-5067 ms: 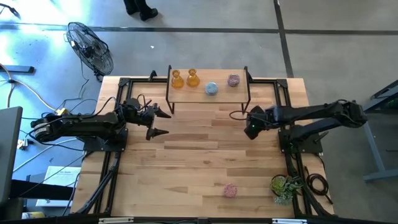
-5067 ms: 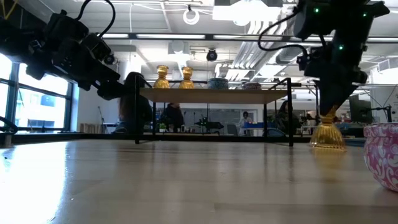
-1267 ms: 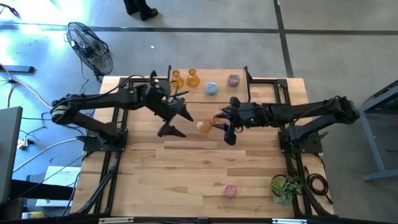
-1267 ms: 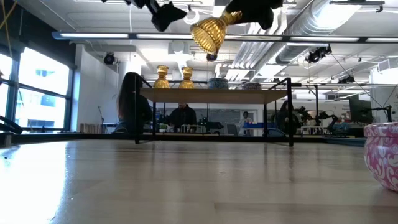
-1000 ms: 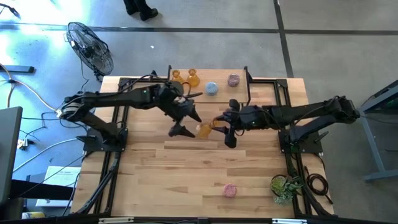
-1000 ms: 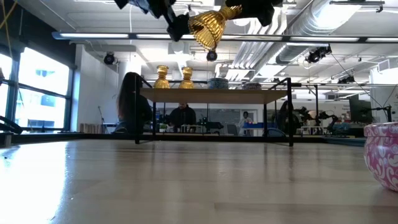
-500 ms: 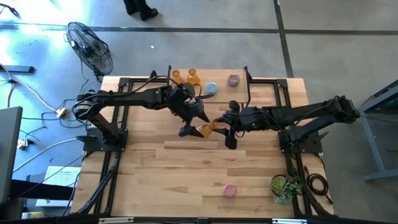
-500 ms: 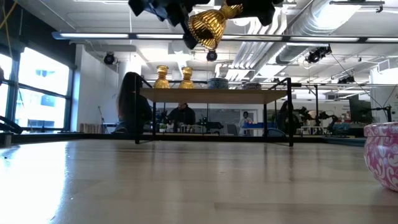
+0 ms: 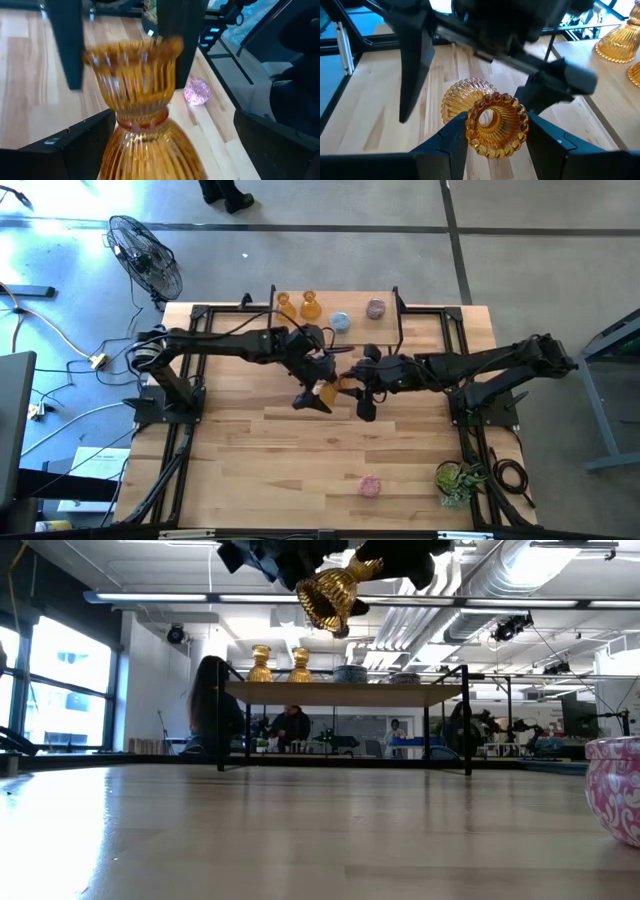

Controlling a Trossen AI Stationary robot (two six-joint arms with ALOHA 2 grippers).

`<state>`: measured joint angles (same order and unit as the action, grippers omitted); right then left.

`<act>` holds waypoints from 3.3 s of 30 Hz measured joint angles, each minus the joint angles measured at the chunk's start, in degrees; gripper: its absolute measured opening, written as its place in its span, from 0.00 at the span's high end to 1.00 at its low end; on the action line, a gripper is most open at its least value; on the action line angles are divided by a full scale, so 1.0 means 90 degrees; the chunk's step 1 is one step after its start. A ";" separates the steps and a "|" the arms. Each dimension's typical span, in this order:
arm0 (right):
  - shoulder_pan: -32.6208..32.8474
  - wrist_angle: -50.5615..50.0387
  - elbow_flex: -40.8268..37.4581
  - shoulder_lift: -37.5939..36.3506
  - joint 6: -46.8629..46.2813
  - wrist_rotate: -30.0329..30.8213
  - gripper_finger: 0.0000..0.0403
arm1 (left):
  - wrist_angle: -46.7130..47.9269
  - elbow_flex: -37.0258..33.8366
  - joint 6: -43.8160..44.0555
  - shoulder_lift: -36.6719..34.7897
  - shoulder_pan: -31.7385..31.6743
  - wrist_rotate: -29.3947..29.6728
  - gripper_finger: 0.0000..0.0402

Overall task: Pick & Place candle stick holders
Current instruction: Put the orange candle holder on the shelf

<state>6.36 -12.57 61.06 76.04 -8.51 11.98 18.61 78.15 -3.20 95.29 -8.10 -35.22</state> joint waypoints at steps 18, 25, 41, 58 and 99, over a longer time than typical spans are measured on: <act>0.0003 -0.0038 0.0000 -0.0008 0.0002 0.0009 0.61 | -0.0120 -0.0005 -0.0603 0.0240 0.0126 0.0417 0.16; 0.0006 -0.0083 0.0000 -0.0008 0.0066 0.0072 0.61 | -0.0312 -0.0005 -0.0481 0.0240 0.0102 0.0510 0.40; 0.0003 -0.0174 0.0000 -0.0008 -0.0018 0.0004 0.61 | -0.0648 0.0002 -0.0447 0.0240 0.0112 0.0719 0.54; 0.0010 -0.0016 -0.0015 0.0004 0.0270 0.0382 0.53 | -0.0624 0.0012 -0.0510 0.0216 0.0107 0.1146 0.64; 0.2967 0.2152 0.0010 -0.0426 0.3806 0.7637 0.41 | 0.0084 -0.0017 -0.0816 -0.1096 0.0114 0.3664 0.70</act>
<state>33.06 6.80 61.14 72.20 25.74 80.71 19.37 78.00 -10.55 85.43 -7.07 -2.25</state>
